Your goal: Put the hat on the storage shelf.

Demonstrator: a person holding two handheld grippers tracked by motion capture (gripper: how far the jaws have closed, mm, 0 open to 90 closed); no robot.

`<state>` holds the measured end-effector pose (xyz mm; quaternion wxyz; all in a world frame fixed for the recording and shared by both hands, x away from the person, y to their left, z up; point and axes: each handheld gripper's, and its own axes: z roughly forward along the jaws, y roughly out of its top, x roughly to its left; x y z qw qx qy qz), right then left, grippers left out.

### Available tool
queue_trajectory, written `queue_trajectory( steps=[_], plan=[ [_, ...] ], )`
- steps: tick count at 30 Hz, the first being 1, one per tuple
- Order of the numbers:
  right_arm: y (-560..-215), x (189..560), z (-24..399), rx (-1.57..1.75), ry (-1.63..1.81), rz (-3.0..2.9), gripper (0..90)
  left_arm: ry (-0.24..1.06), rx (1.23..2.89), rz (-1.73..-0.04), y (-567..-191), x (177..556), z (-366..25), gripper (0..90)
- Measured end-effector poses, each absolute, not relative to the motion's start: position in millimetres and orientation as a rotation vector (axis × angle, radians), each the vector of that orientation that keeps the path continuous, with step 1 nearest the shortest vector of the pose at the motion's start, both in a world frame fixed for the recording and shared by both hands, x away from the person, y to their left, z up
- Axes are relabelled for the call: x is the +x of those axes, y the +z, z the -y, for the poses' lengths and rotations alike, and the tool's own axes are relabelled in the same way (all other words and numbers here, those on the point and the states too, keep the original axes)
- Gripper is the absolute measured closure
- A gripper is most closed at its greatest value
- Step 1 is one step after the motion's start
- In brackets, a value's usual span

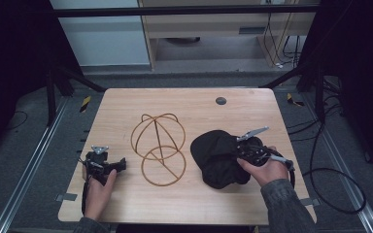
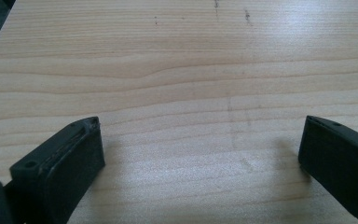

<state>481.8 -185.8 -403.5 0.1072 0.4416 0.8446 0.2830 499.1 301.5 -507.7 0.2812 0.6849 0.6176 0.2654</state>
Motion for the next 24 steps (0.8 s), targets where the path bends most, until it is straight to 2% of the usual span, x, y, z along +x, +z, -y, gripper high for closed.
queue_trajectory(
  steps=[4,12,24],
  plan=[
    [-396.3,484.9,186.3,1.298,0.873,-2.481,85.3,0.71,1.836,-1.654,-507.7,499.1,-301.6,0.0],
    [-377.0,486.1,191.7,1.314,0.955,-2.497,86.2,0.702,1.852,-1.633,-507.5,501.0,-303.6,0.0],
    [-328.7,480.5,216.3,1.329,1.08,-2.385,86.2,0.701,1.854,-1.631,-507.5,500.5,-303.0,0.0]
  ],
)
